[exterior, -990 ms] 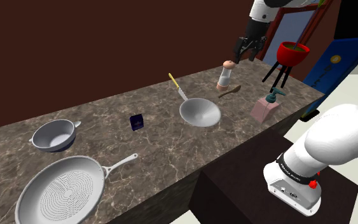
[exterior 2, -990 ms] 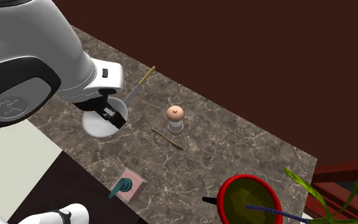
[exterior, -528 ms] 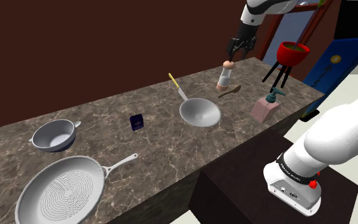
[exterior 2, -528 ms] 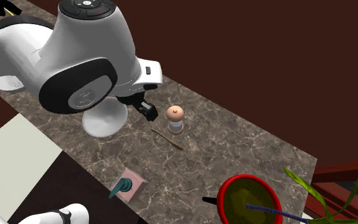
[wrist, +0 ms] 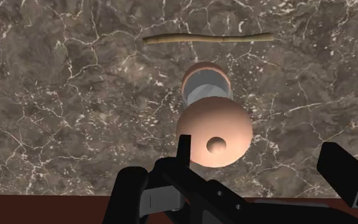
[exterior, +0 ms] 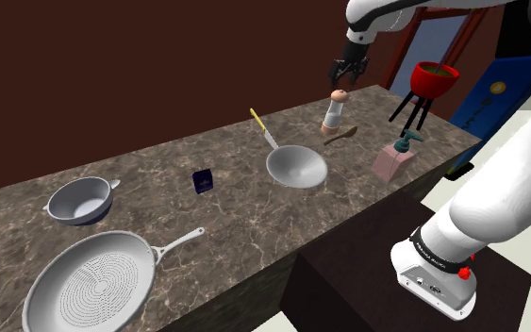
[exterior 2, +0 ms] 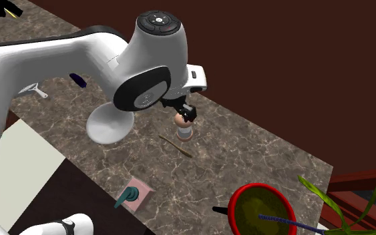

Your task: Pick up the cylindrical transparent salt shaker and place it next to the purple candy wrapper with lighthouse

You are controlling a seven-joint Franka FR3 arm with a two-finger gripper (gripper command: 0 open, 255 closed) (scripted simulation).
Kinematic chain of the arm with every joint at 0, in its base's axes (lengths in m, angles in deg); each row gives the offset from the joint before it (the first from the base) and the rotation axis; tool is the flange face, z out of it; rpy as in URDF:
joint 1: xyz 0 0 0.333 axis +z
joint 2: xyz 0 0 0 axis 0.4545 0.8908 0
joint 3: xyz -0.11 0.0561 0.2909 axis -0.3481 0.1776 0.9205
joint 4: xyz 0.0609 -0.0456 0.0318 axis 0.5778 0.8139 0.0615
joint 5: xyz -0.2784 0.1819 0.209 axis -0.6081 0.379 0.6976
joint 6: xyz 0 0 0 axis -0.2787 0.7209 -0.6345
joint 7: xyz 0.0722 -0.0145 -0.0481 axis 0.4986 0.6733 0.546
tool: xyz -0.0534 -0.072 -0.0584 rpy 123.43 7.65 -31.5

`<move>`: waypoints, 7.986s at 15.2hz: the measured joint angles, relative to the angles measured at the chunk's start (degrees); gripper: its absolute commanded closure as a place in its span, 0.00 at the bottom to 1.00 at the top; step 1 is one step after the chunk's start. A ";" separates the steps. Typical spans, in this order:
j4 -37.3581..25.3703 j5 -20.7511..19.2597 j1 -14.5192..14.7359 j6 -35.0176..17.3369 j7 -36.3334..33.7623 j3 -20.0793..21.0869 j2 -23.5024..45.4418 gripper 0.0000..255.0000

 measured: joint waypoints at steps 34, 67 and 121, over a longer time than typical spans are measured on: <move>-4.60 2.31 -1.28 -3.08 2.96 -0.76 7.25 1.00; -27.16 0.94 -1.37 21.92 1.54 -1.12 4.64 1.00; -25.09 -3.31 24.11 30.04 -58.03 33.00 -5.36 1.00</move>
